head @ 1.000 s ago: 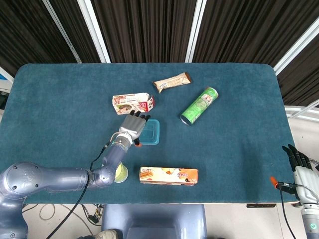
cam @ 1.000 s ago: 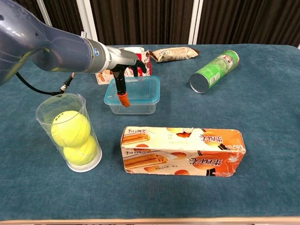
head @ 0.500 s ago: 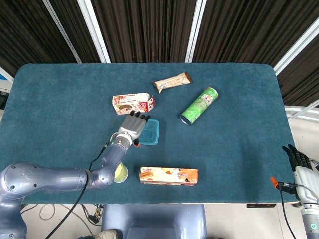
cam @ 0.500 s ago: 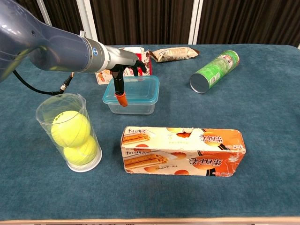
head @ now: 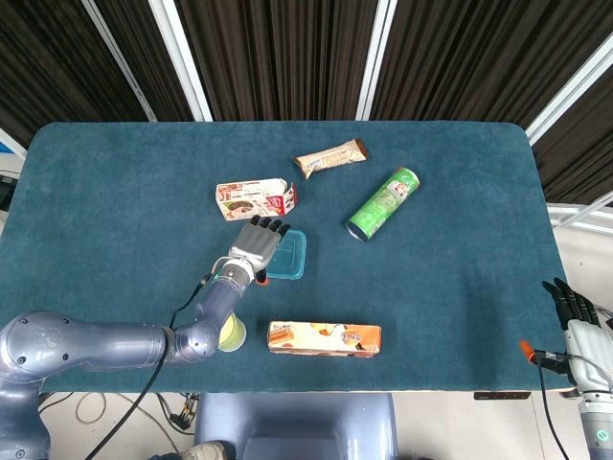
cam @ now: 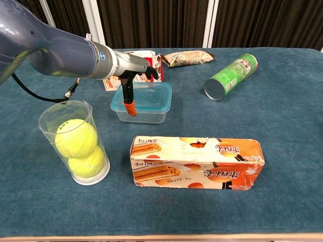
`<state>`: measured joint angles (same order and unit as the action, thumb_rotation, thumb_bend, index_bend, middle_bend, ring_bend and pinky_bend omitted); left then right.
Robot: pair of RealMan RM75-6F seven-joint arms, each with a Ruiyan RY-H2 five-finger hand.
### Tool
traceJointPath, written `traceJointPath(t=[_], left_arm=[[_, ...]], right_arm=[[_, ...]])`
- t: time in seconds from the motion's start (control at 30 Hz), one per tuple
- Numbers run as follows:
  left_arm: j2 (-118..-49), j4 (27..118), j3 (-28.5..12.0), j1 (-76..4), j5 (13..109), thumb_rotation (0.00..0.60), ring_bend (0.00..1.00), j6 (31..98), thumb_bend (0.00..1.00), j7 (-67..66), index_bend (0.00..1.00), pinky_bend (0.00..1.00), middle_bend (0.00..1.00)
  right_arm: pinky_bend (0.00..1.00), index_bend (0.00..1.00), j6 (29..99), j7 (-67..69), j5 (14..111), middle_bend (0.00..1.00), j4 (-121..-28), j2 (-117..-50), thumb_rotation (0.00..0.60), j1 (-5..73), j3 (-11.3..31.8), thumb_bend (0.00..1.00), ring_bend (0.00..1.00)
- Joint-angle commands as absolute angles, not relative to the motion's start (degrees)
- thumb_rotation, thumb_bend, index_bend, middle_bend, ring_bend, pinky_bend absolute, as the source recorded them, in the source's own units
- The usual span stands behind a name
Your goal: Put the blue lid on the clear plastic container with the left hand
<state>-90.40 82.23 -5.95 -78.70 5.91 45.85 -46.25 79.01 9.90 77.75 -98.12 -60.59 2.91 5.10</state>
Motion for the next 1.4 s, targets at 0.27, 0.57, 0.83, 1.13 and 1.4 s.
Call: traceJointPath(t=[0.27, 0.57, 0.83, 1.13, 1.4], left_arm=[[-87.5, 87.2, -6.1, -78.2, 11.3, 0.600, 0.00, 50.3, 0.10, -45.8, 0.05, 0.00, 0.03], [-87.7, 87.9, -8.0, -75.9, 20.3, 0.600, 0.00, 54.6, 0.23, -41.9, 0.18, 0.02, 0.23], [-89.2, 82.6, -9.8, -74.8, 26.7, 0.600, 0.03, 50.9, 0.38, -37.4, 0.43, 0.10, 0.39], [-91.5, 77.2, -11.3, -74.2, 27.0, 0.600, 0.07, 46.9, 0.43, -34.0, 0.53, 0.12, 0.47], [-93.5, 72.9, -11.8, -75.6, 23.5, 0.600, 0.10, 43.9, 0.43, -34.4, 0.55, 0.13, 0.51]], right_arm=[[0.00, 0.10, 79.0, 9.7, 78.0, 0.00, -98.2, -60.7, 0.600, 2.9, 5.0, 0.29, 0.00], [0.00, 0.10, 79.3, 9.3, 77.3, 0.00, -98.2, -60.9, 0.600, 2.8, 5.2, 0.29, 0.00], [0.00, 0.10, 79.1, 9.5, 76.6, 0.00, -98.4, -60.9, 0.600, 2.8, 5.5, 0.29, 0.00], [0.00, 0.10, 78.9, 9.8, 76.1, 0.00, -98.7, -60.8, 0.600, 2.7, 5.6, 0.29, 0.00], [0.00, 0.10, 78.5, 9.6, 75.3, 0.00, -99.0, -60.7, 0.600, 2.7, 5.7, 0.29, 0.00]])
